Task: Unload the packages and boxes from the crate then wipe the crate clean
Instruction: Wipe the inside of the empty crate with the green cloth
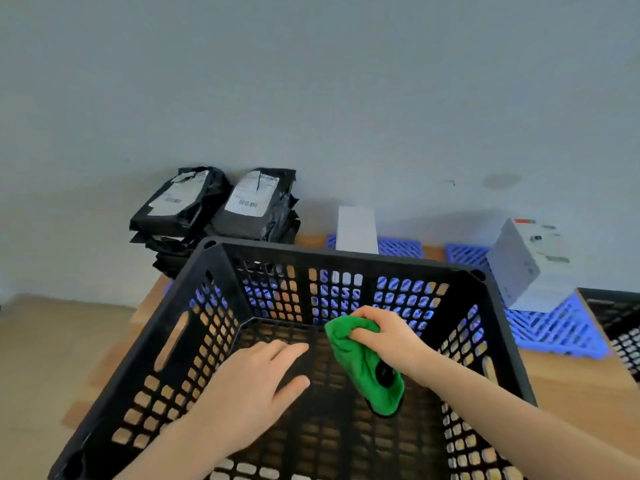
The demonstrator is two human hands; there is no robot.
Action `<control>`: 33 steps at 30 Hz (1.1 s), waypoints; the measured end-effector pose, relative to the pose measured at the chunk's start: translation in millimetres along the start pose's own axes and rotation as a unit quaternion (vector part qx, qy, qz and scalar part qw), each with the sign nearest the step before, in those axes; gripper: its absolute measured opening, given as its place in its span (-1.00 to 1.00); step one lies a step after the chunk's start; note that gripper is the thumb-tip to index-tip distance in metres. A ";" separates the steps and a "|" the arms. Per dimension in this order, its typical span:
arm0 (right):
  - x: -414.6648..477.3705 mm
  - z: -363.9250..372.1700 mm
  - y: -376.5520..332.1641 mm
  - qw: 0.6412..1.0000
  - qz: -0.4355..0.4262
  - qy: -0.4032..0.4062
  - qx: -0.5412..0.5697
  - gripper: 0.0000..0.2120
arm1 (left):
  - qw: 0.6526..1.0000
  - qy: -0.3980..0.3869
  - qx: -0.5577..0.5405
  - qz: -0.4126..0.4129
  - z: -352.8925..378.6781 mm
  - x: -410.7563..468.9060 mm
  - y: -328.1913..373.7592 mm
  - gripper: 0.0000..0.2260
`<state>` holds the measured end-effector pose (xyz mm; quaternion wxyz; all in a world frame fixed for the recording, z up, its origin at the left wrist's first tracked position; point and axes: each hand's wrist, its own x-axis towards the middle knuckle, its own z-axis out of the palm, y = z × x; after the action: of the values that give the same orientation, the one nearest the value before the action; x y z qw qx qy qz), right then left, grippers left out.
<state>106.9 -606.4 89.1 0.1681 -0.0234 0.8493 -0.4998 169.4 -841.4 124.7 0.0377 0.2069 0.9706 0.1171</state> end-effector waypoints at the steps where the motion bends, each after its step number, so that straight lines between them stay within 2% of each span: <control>1: 2.3 -1.6 0.1 1.000 0.009 0.009 0.004 -0.97 | 1.000 -0.002 -0.010 0.011 -3.5 7.8 -4.6 -0.41; 4: 2.4 -4.8 0.0 0.999 0.030 0.035 0.011 -0.97 | 0.998 0.010 -0.037 0.048 -5.4 30.6 -15.9 -0.35; 8: -6.4 -8.5 -0.1 0.994 0.061 0.086 0.024 -0.95 | 0.994 -0.006 -0.024 0.102 -5.4 67.2 -23.3 -0.50; 11: -14.6 -10.9 0.1 0.984 0.099 0.148 0.022 -0.96 | 0.981 -0.026 -0.045 0.185 -6.1 96.6 -24.7 -0.36; 14: -29.1 -8.6 -6.4 0.967 0.136 0.214 0.020 -0.94 | 0.964 -0.006 -0.068 0.259 -7.3 116.3 -25.2 -0.32; 17: -46.4 -1.3 -18.7 0.946 0.165 0.278 0.027 -0.95 | 0.949 -0.031 -0.065 0.308 -7.9 131.7 -25.4 -0.39; 20: -64.4 7.0 -31.2 0.923 0.186 0.336 0.033 -0.94 | 0.932 -0.021 -0.065 0.356 -7.8 141.2 -23.0 -0.54; 27: -108.7 21.3 -54.9 0.891 0.184 0.414 0.015 -0.94 | 0.898 -0.015 -0.089 0.431 -13.4 145.4 -2.6 -0.58; 33: -141.3 22.1 -62.5 0.863 0.178 0.472 -0.013 -0.84 | 0.876 0.021 -0.096 0.472 -9.2 154.8 16.3 -0.60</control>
<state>238.9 -626.8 169.9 -0.1672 0.3646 0.8233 -0.4017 33.6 -765.3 133.8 -0.0224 0.6333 0.7423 0.2180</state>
